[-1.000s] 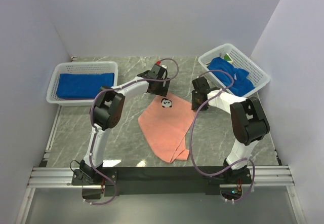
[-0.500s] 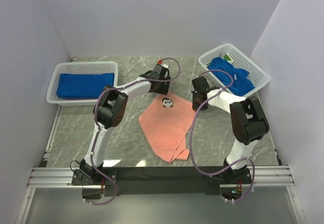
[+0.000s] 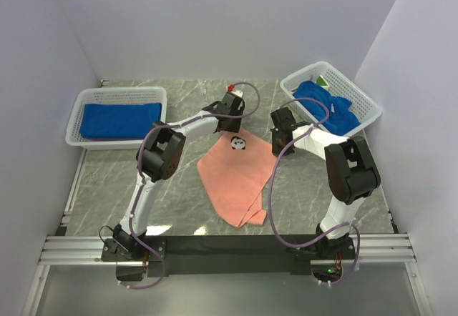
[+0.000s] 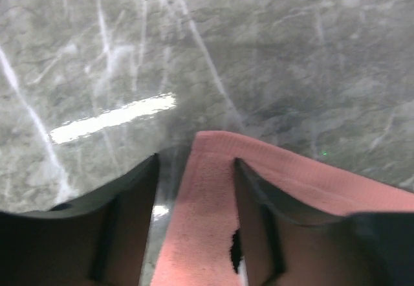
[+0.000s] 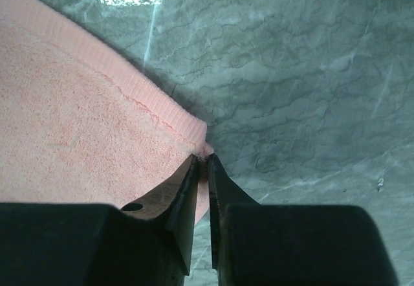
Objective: Fold and stack the towels
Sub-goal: Flatten out the crumpled towel
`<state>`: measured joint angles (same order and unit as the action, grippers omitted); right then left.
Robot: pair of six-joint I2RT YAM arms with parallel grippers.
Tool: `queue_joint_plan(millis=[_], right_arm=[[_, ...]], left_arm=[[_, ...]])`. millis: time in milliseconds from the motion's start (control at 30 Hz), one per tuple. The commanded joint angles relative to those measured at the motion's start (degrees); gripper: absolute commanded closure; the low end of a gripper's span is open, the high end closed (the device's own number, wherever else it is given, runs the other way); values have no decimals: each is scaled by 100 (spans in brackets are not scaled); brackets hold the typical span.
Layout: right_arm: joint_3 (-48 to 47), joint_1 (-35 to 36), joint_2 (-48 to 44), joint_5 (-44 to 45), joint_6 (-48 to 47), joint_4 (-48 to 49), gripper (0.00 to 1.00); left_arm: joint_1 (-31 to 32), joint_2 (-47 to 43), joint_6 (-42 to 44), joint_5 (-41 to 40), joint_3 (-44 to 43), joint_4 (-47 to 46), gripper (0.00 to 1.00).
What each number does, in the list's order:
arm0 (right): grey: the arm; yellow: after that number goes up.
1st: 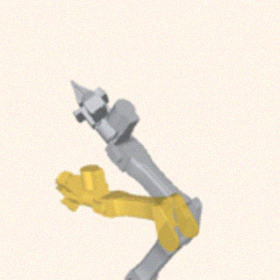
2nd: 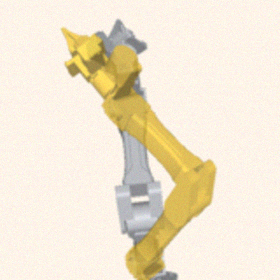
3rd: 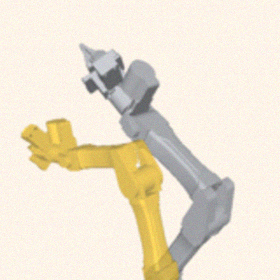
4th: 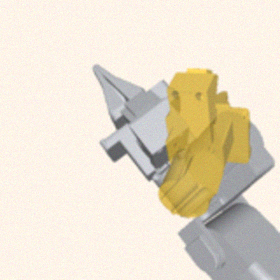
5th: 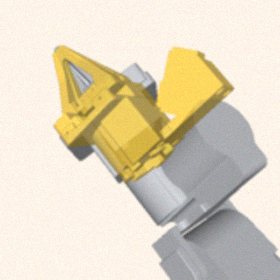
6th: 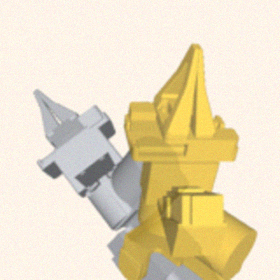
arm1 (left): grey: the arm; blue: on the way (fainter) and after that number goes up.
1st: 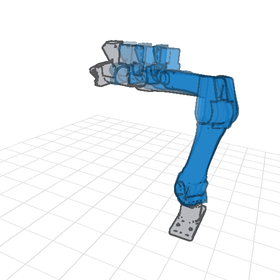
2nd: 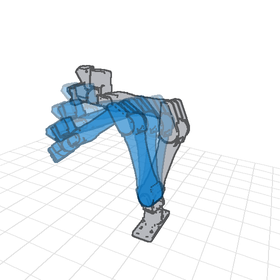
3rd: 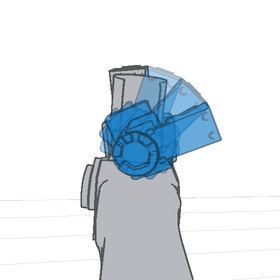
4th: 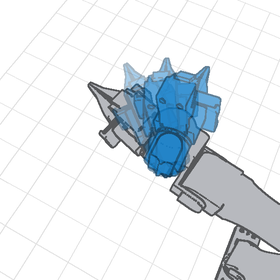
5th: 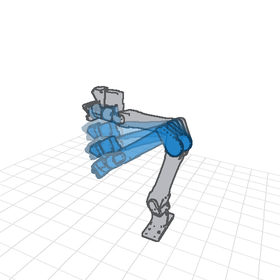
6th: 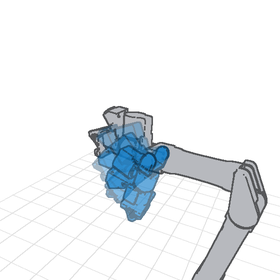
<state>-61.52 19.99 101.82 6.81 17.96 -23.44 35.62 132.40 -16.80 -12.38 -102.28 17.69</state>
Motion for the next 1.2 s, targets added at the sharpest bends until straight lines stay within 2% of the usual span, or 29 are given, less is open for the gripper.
queue_joint_plan(millis=[0, 167, 267, 300, 333, 567, 767, 900, 1167], right_arm=[[-141, 31, 49, 22, -73, -222, 85], [-176, 31, 5, -22, -108, -222, 94], [-194, 31, -22, -39, -152, -205, 99], [-211, 31, -39, -31, -169, -196, 100], [-229, 31, -39, -13, -178, -187, 100], [-475, 31, -372, 48, -389, -56, 100], [-1072, 31, -996, 233, -740, 129, 100], [-1669, 23, -1278, 347, -1109, 156, 100], [-2532, 23, -2208, 383, -2084, 287, 100]], left_arm=[[200, 322, -236, 139, 181, 173, 48], [235, 304, -631, 271, 489, 103, 65], [244, 278, -658, 271, 604, 85, 83], [227, 243, -649, 254, 621, 85, 95], [235, 216, -641, 123, 622, 103, 99], [121, -670, -684, -563, 972, -64, 99], [86, -2338, -650, -1616, 1219, -231, 99], [86, -3140, -474, -2004, 1158, -327, 99], [156, -4834, 264, -1918, 1262, -881, 99]])
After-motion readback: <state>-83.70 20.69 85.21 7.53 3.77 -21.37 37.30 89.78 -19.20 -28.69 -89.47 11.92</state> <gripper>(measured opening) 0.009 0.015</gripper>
